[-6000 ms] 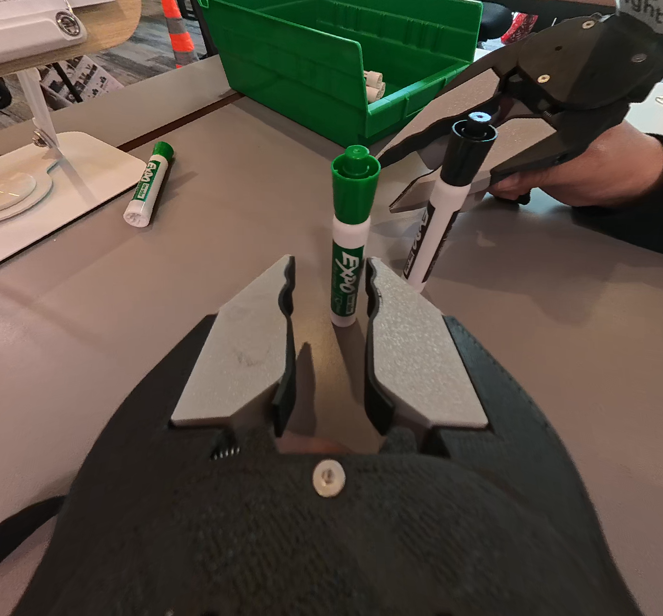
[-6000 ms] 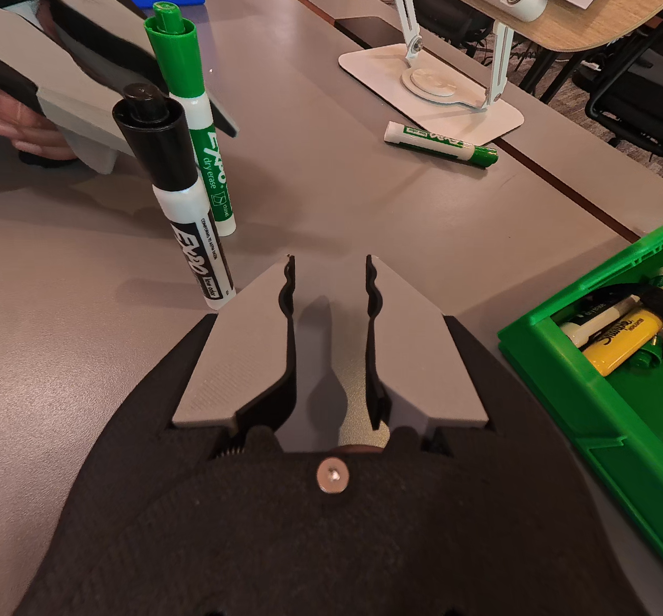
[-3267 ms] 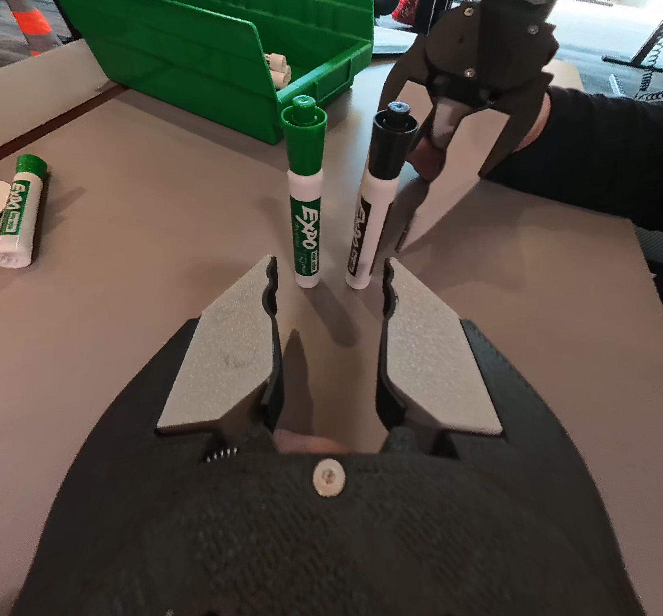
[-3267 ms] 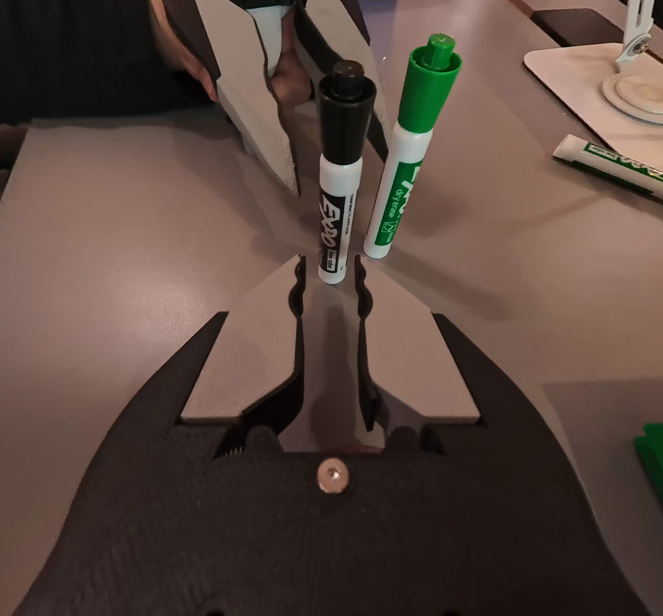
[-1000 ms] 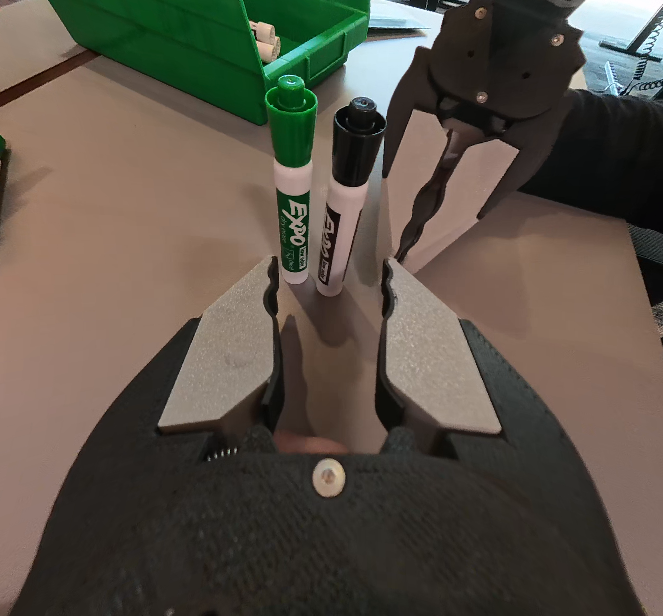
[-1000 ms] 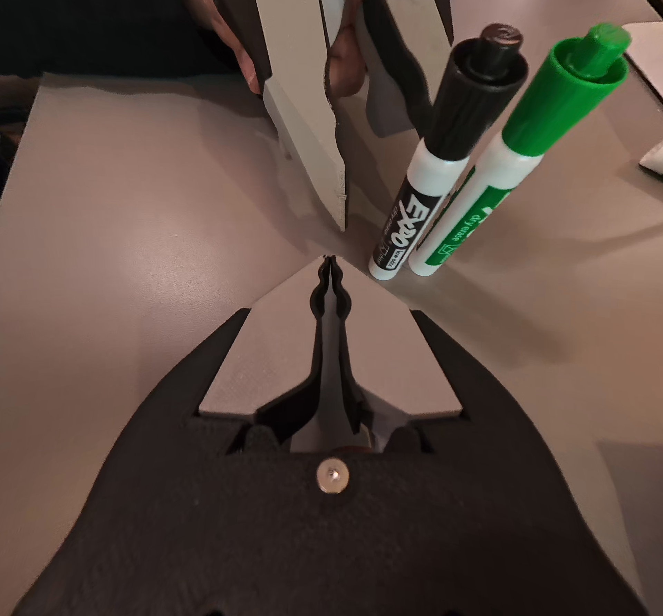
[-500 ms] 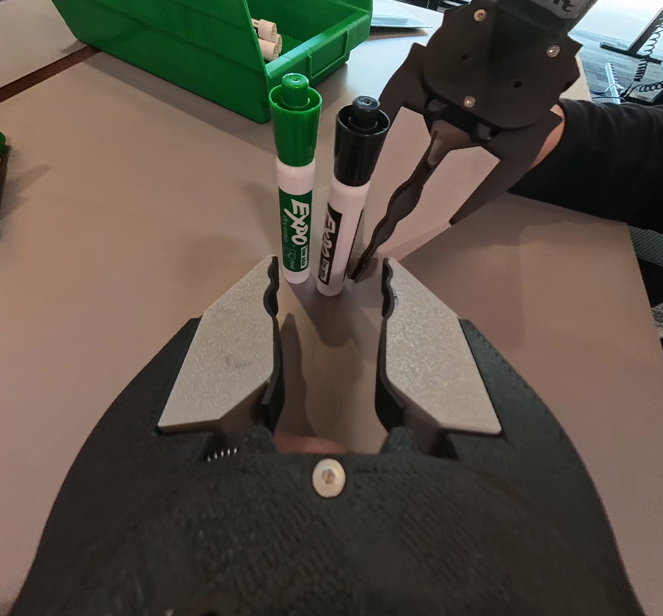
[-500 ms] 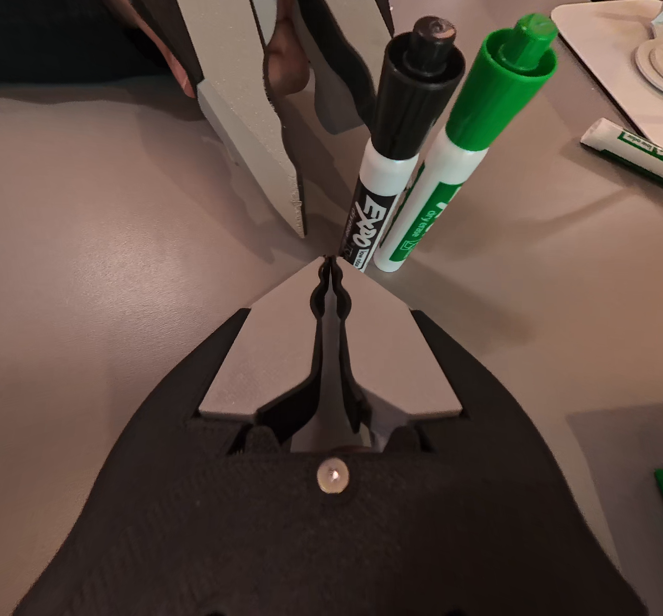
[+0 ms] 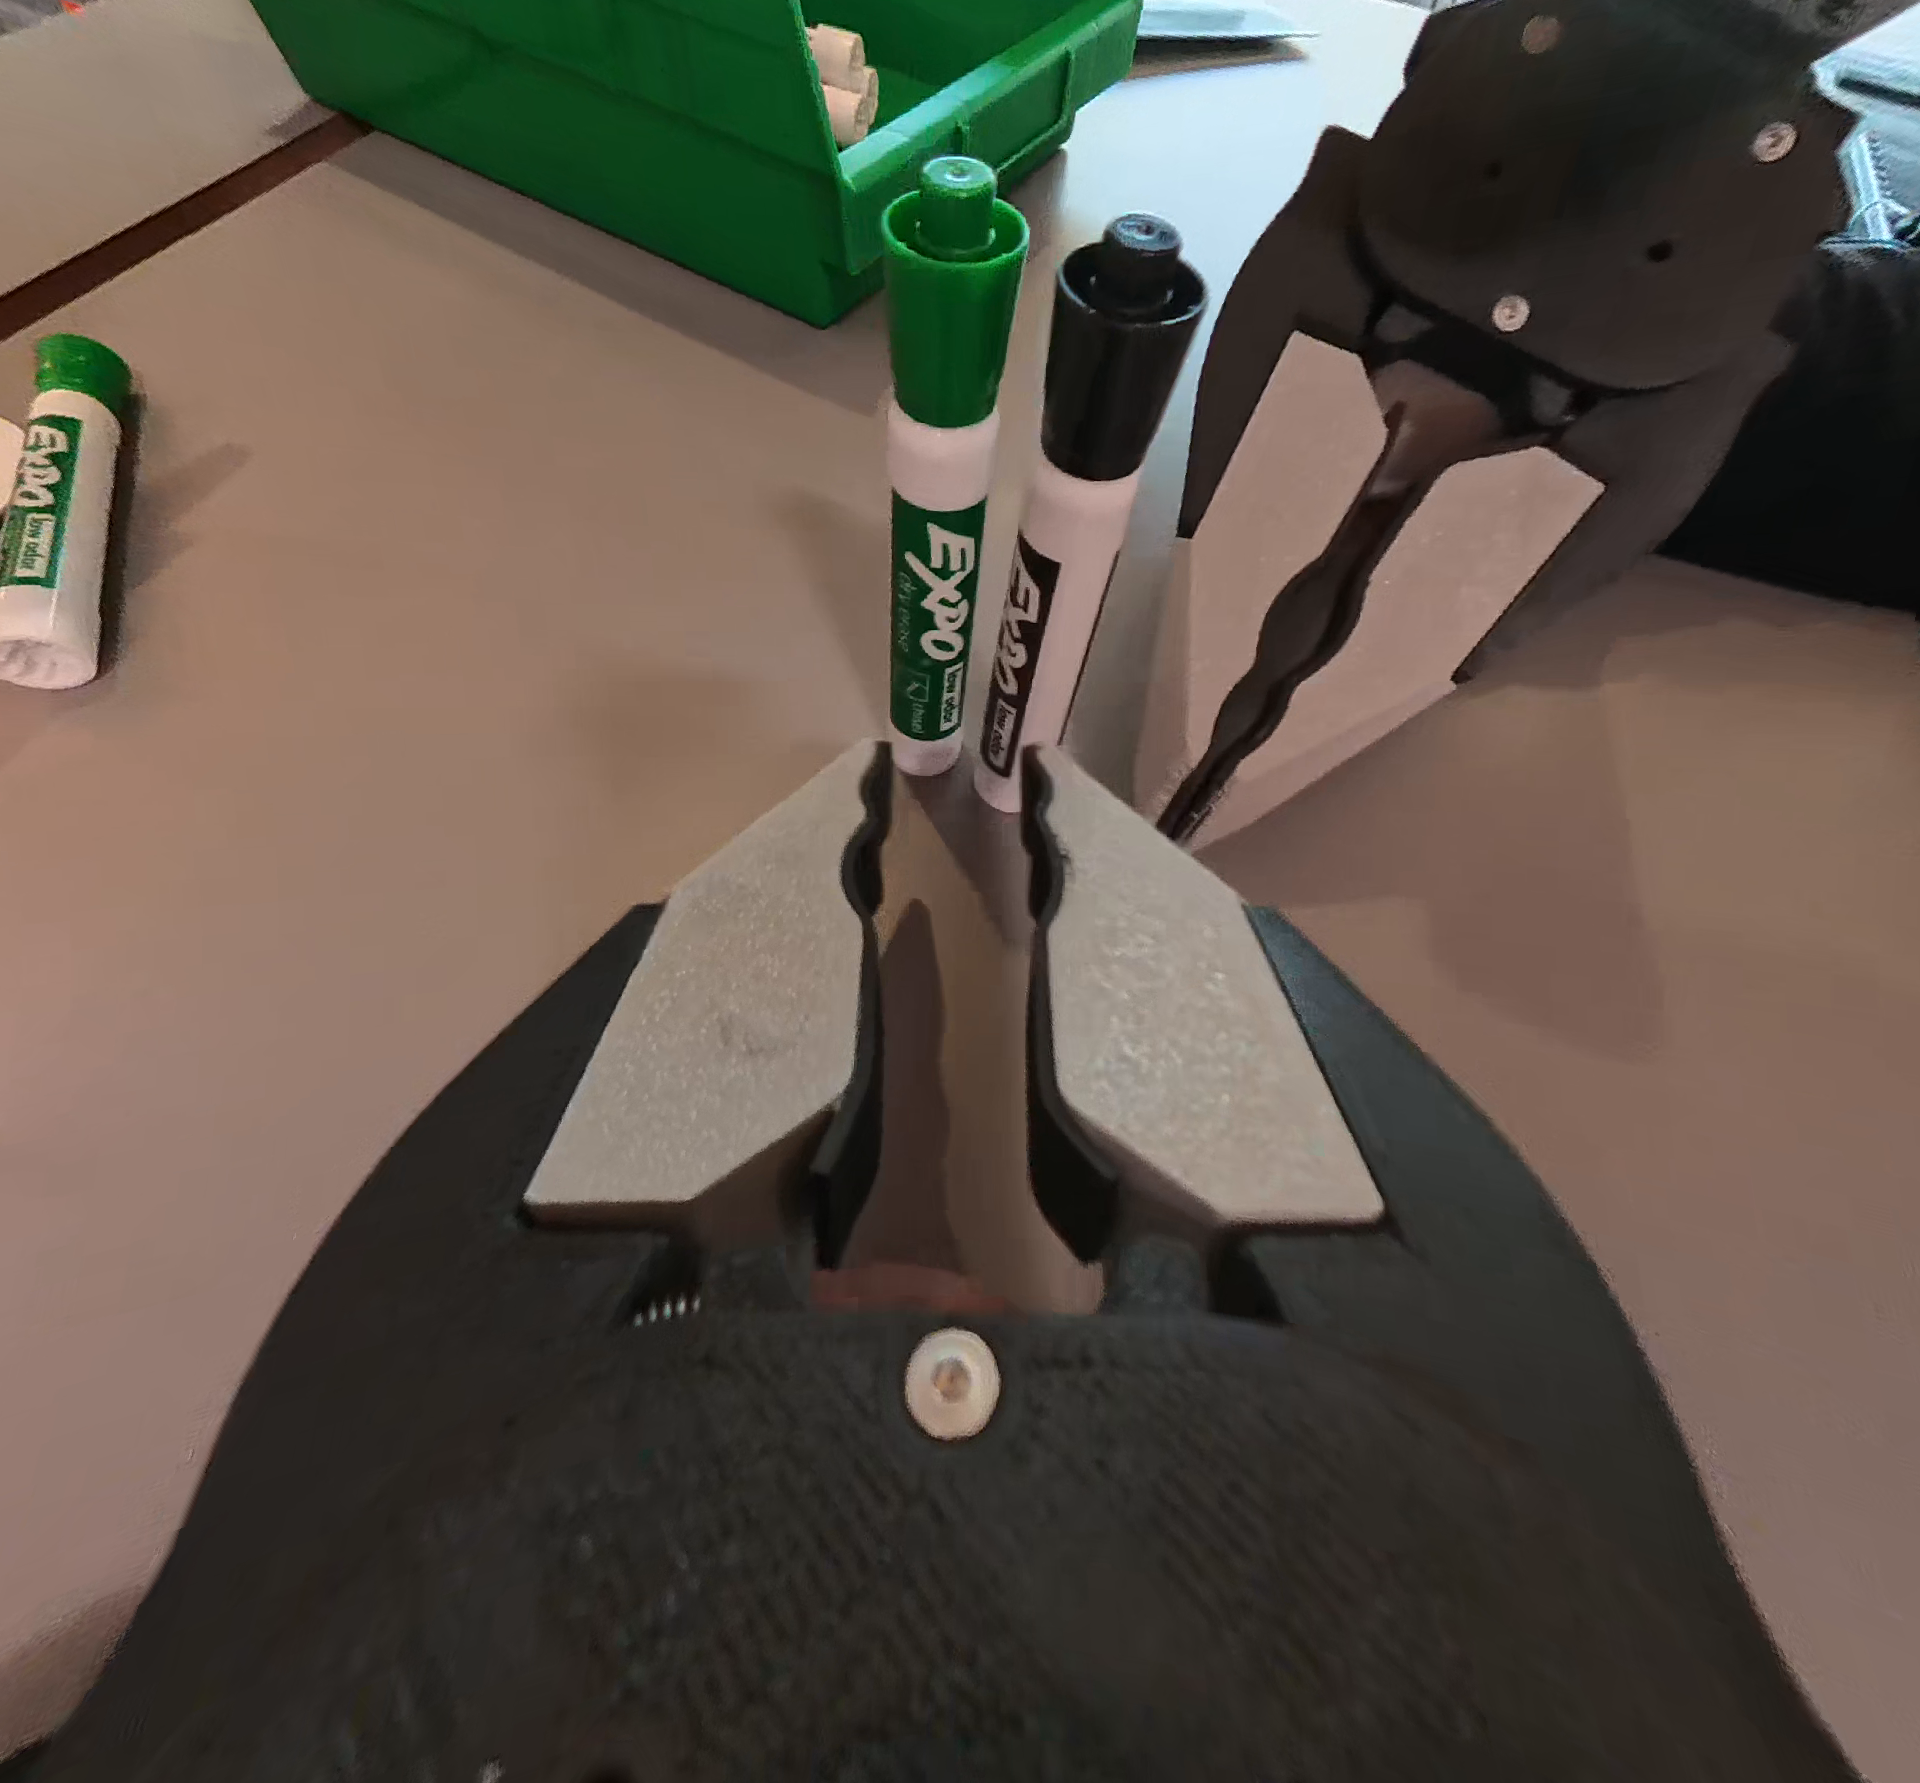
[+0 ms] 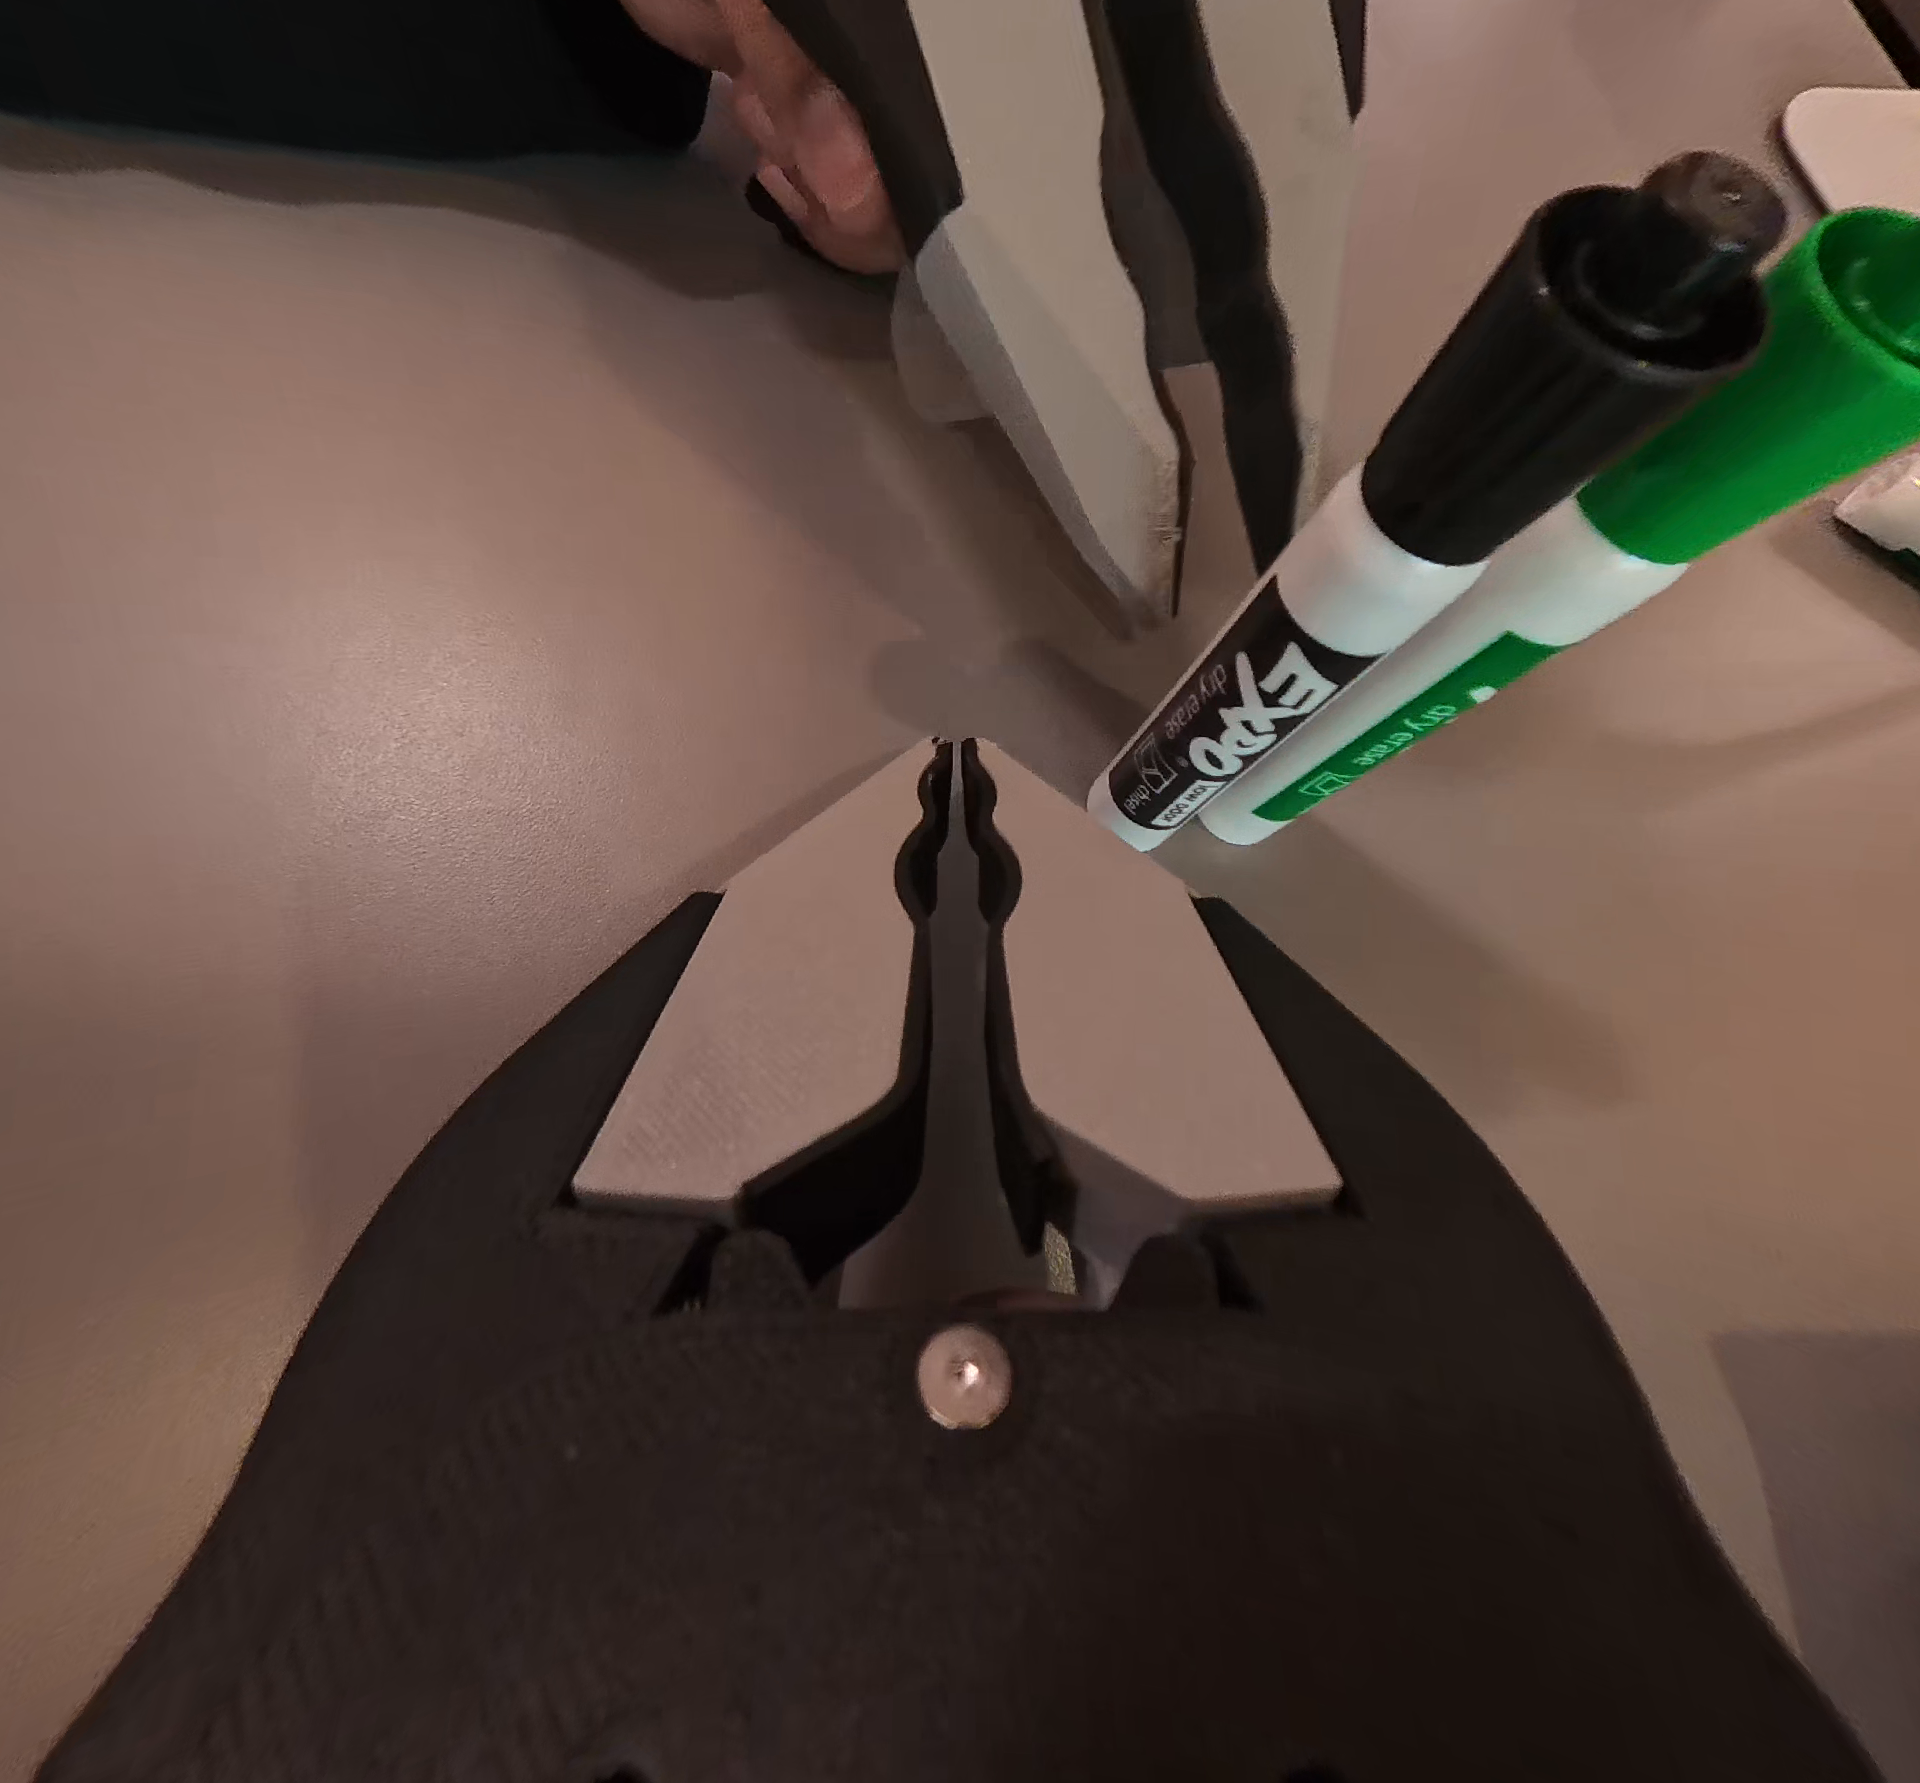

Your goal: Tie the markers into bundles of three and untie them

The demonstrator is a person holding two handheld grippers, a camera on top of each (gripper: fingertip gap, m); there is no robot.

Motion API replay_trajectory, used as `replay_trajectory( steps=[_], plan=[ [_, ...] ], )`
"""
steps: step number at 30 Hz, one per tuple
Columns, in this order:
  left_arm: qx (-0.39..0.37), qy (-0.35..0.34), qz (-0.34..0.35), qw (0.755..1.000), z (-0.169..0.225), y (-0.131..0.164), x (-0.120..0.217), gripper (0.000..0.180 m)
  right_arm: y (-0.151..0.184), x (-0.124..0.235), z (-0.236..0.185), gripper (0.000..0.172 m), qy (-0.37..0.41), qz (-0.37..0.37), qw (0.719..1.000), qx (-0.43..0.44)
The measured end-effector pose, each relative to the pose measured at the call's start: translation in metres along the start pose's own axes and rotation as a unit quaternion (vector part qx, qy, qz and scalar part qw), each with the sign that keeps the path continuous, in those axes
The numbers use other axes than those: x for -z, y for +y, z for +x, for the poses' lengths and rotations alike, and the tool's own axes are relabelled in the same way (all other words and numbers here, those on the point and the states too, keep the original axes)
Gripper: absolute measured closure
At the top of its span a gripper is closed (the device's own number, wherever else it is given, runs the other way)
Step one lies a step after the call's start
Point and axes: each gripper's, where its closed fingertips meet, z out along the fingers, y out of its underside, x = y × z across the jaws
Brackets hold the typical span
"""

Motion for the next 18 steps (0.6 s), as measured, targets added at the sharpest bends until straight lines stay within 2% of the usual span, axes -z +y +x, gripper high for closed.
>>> replay_trajectory(
  steps=[5,18],
  plan=[
    [-0.016,-0.006,-0.021,1.0,0.002,0.005,-0.005,0.18,0.003,0.006,0.005,0.172,-0.003,0.008,1.0,-0.022],
    [-0.025,0.005,-0.037,0.999,0.014,0.004,-0.017,0.175,0.009,0.002,0.018,0.172,0.029,-0.017,0.999,-0.036]
  ],
)
